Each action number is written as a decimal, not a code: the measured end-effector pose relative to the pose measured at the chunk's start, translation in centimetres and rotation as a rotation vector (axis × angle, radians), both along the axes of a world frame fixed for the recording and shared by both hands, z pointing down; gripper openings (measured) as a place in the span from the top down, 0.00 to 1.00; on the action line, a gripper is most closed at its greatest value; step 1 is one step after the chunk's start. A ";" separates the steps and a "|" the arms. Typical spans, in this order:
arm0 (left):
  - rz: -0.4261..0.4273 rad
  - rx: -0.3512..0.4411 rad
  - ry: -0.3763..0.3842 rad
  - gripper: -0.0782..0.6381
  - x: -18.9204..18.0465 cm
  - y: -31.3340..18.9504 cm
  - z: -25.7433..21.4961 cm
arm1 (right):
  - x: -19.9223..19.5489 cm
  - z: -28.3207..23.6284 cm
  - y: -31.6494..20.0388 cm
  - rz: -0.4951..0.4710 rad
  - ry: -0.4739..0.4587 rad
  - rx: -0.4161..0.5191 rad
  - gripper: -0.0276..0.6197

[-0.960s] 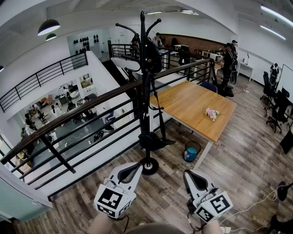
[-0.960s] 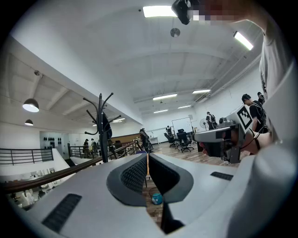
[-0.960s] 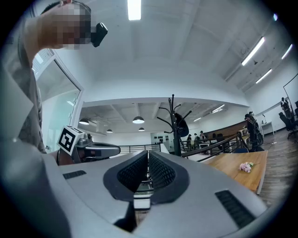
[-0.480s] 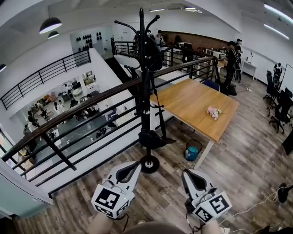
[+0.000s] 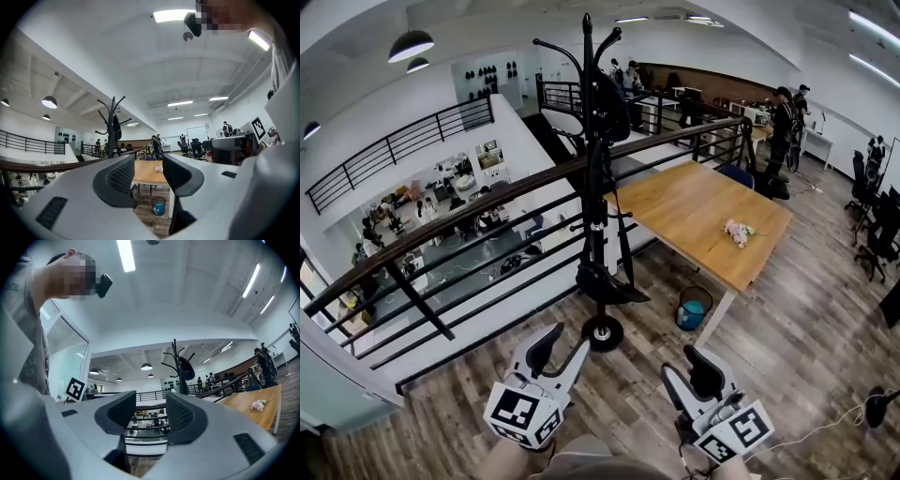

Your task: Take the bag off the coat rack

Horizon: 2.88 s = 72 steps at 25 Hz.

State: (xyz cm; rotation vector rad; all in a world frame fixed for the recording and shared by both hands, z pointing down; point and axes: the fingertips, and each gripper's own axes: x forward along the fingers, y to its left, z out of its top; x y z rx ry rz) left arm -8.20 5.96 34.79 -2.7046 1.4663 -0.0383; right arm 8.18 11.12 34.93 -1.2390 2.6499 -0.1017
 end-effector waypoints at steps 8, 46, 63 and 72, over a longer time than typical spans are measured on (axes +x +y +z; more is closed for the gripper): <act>-0.037 -0.035 -0.069 0.61 0.4 -1.2 2.1 | 1.0 2.8 -1.4 0.006 0.004 -0.065 0.65; 0.100 -0.031 -0.072 0.61 -2.2 -40.1 3.6 | -5.7 3.8 -43.2 0.167 0.200 -0.065 0.66; 0.061 -0.115 -0.099 0.61 0.9 -47.6 4.9 | -8.1 3.5 -52.4 0.110 0.339 -0.063 0.66; 0.013 -0.163 -0.061 0.66 0.8 -48.3 5.5 | -9.3 3.6 -53.8 0.063 0.295 -0.057 0.79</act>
